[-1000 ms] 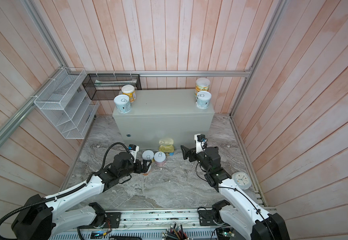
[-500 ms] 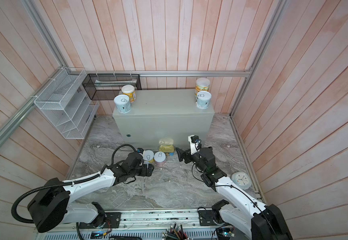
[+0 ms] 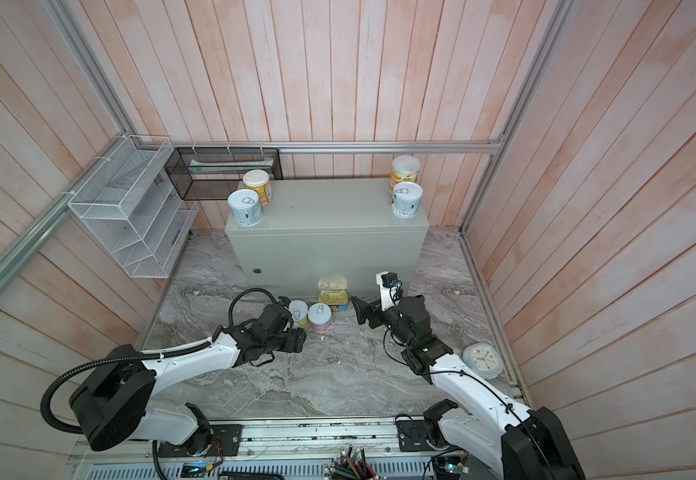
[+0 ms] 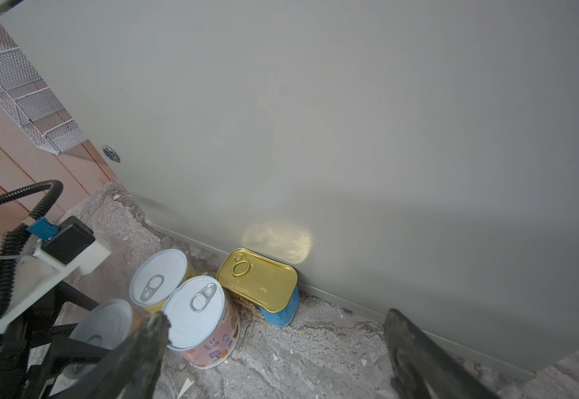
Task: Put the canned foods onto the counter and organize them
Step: 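Lower the left gripper onto the large white-lidded can nearest the robot and grasp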
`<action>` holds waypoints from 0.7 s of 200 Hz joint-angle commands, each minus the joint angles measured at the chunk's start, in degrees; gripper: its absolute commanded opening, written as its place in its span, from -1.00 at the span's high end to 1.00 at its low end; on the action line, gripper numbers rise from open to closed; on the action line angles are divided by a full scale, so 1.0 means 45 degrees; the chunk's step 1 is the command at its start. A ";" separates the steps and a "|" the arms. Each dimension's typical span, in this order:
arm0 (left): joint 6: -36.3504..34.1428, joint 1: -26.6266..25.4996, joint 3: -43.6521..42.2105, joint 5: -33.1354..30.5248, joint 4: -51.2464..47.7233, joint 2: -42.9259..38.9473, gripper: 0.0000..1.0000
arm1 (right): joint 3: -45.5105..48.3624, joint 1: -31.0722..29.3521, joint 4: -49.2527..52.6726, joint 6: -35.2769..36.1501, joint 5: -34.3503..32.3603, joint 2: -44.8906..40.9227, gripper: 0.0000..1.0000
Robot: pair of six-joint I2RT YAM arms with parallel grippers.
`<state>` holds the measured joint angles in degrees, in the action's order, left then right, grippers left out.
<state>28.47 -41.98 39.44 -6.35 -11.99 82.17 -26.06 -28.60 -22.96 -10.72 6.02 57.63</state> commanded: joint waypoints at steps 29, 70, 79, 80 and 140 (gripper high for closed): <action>-0.0213 -0.0047 0.0221 -0.0601 0.0145 0.0136 -0.67 | 0.0205 -0.0090 -0.0186 -0.0113 -0.0173 -0.0271 -0.93; -0.0215 -0.0057 0.0201 -0.0503 0.0221 0.0195 -0.52 | 0.0071 -0.0090 -0.0089 -0.0118 -0.0139 -0.0136 -0.93; -0.0249 -0.0047 0.0200 -0.0503 0.0232 0.0163 -0.47 | 0.0062 -0.0099 -0.0085 -0.0100 -0.0091 -0.0122 -0.93; -0.0250 -0.0047 0.0200 -0.0503 0.0247 0.0160 -0.47 | 0.0056 -0.0104 -0.0089 -0.0099 -0.0090 -0.0107 -0.93; -0.0270 -0.0047 0.0842 0.0135 -0.0338 -0.1101 -0.29 | -0.0005 -0.0259 -0.0017 0.0293 0.0654 -0.0306 -0.93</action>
<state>27.24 -42.06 39.66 -7.16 -12.53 81.08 -25.87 -28.95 -22.92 -10.28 7.29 57.10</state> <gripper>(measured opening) 0.771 0.966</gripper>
